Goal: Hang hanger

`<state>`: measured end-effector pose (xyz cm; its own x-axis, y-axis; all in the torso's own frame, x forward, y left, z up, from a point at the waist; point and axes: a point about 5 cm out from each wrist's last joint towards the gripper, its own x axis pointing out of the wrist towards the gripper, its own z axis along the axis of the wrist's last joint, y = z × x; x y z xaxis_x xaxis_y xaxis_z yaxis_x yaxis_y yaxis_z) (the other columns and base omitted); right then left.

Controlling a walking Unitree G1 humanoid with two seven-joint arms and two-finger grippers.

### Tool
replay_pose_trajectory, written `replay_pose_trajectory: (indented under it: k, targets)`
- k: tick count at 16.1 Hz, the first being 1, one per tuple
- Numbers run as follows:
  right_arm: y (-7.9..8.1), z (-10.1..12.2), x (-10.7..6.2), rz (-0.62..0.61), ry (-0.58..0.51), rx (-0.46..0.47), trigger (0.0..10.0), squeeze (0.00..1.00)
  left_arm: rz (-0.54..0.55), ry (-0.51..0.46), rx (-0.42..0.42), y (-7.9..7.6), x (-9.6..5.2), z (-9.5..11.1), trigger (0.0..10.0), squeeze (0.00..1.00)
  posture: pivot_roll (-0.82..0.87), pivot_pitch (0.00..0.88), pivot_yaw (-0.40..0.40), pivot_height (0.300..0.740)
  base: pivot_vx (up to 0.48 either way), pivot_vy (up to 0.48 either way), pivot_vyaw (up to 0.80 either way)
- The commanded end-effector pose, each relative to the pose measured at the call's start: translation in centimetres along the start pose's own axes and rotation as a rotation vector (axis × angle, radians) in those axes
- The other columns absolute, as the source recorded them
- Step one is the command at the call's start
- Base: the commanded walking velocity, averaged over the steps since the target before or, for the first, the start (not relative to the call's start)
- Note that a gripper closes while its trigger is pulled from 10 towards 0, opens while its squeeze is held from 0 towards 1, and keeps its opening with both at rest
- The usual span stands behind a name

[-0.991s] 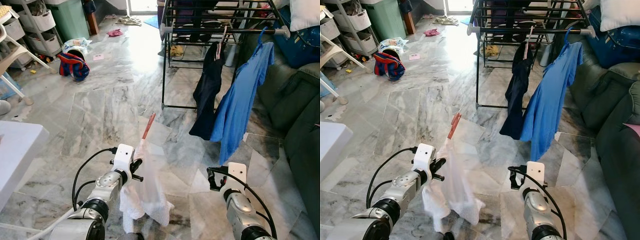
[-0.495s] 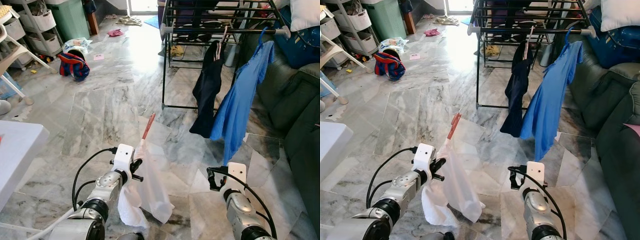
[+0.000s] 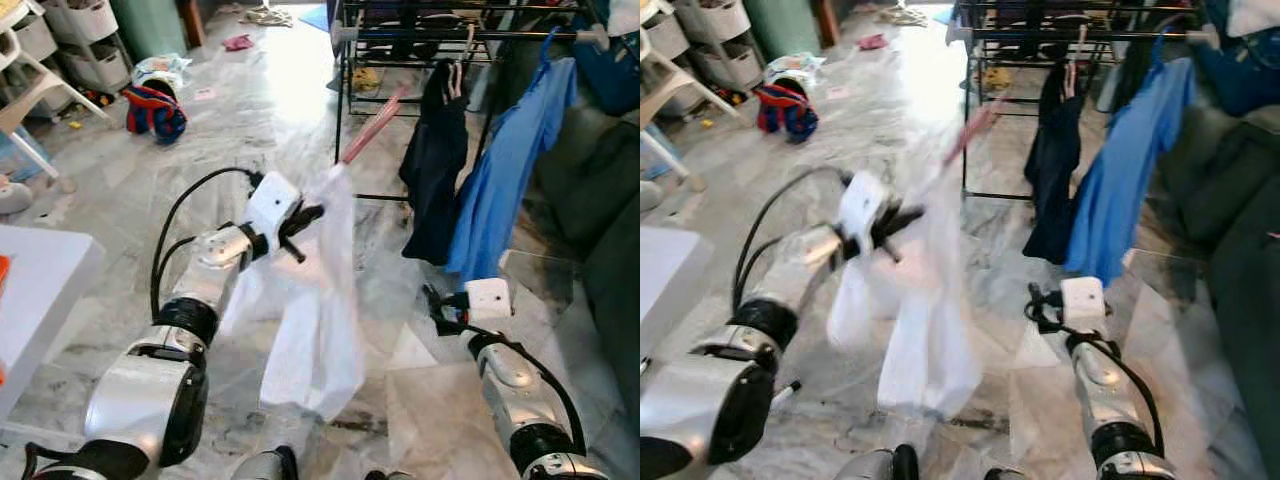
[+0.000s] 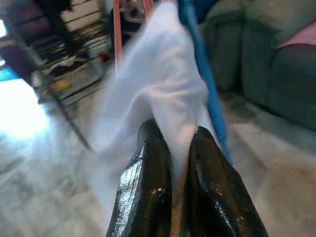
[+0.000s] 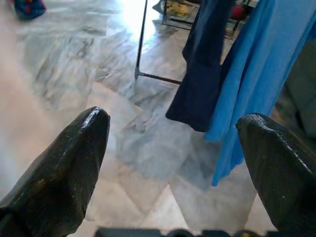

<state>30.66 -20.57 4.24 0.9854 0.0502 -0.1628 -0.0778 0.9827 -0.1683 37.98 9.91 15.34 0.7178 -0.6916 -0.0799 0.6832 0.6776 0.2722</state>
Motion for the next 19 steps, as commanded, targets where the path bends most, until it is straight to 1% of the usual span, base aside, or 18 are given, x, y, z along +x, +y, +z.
replay_pose_trajectory:
  k: [1, 3, 4, 5, 6, 7, 9, 10, 12, 13, 14, 15, 17, 19]
  targets:
    - [0.0, -0.3, -0.2, 0.000, 0.010, -0.030, 10.0, 0.00, -0.009, 0.086, -0.053, -0.9, -0.9, -2.7, 10.0, 0.00, -0.06, 0.159, 0.027, 0.740, 0.000, 0.000, 0.00]
    - [-0.1, 0.5, 0.1, 0.016, -0.024, -0.075, 10.0, 0.00, -0.016, 0.081, -0.035, -0.7, -0.9, -2.5, 10.0, 0.00, -0.06, 0.159, 0.016, 0.740, 0.000, 0.000, 0.00]
    - [-0.2, 1.1, 0.3, 0.037, -0.052, -0.078, 10.0, 0.00, -0.094, 0.068, 0.047, -0.7, -0.9, -1.7, 10.0, 0.00, -0.05, 0.165, 0.011, 0.740, 0.000, 0.000, 0.00]
    - [-0.3, 1.3, 0.3, 0.041, -0.055, -0.077, 10.0, 0.00, -0.121, 0.065, 0.064, -0.8, -0.9, -1.5, 10.0, 0.00, -0.05, 0.165, 0.011, 0.740, 0.000, 0.000, 0.00]
    - [-0.4, 1.6, 0.4, 0.057, -0.064, -0.087, 10.0, 0.00, -0.185, 0.055, 0.115, -0.5, -0.9, -0.7, 10.0, 0.00, -0.04, 0.173, 0.017, 0.740, 0.000, 0.000, 0.00]
    - [-0.4, 1.8, 0.4, 0.093, -0.072, -0.082, 10.0, 0.00, -0.217, 0.060, 0.173, 0.1, -1.0, 0.0, 10.0, 0.00, -0.04, 0.178, 0.024, 0.740, 0.000, 0.000, 0.00]
    - [-0.2, 1.7, 0.2, 0.180, -0.071, -0.045, 10.0, 0.00, -0.234, 0.035, 0.292, 1.5, -1.0, 2.2, 10.0, 0.00, -0.04, 0.186, 0.035, 0.740, 0.000, 0.000, 0.00]
    - [-0.2, 1.6, 0.0, 0.211, -0.069, -0.042, 10.0, 0.00, -0.244, -0.002, 0.357, 2.1, -0.9, 3.8, 10.0, 0.00, -0.04, 0.190, 0.040, 0.740, 0.000, 0.000, 0.00]
    - [-0.2, 1.5, -0.3, 0.256, -0.064, -0.040, 10.0, 0.00, -0.272, -0.059, 0.438, 2.4, -0.8, 5.8, 10.0, 0.00, -0.04, 0.196, 0.045, 0.740, 0.000, 0.000, 0.00]
    - [-0.4, 1.2, -0.6, 0.299, -0.051, -0.051, 10.0, 0.00, -0.312, -0.127, 0.537, 2.5, -0.7, 8.2, 10.0, 0.00, -0.04, 0.201, 0.050, 0.740, 0.000, 0.000, 0.00]
    - [-0.5, 1.1, -0.8, 0.317, -0.045, -0.051, 10.0, 0.00, -0.329, -0.160, 0.590, 2.5, -0.7, 9.3, 10.0, 0.00, -0.05, 0.201, 0.050, 0.740, 0.000, 0.000, 0.00]
    - [-0.7, 1.2, -0.8, 0.314, -0.047, -0.049, 10.0, 0.00, -0.339, -0.201, 0.626, 2.4, -0.6, 10.3, 10.0, 0.00, -0.05, 0.201, 0.051, 0.740, 0.000, 0.000, 0.00]
    - [-1.1, 1.6, -0.7, 0.305, -0.065, -0.026, 10.0, 0.00, -0.354, -0.247, 0.620, 2.0, -0.3, 11.3, 10.0, 0.00, -0.05, 0.198, 0.051, 0.740, 0.000, 0.000, 0.00]
    - [-1.1, 2.0, -0.6, 0.307, -0.082, -0.024, 10.0, 0.00, -0.369, -0.273, 0.622, 1.6, -0.2, 11.5, 10.0, 0.00, -0.05, 0.196, 0.051, 0.740, 0.000, 0.000, 0.00]
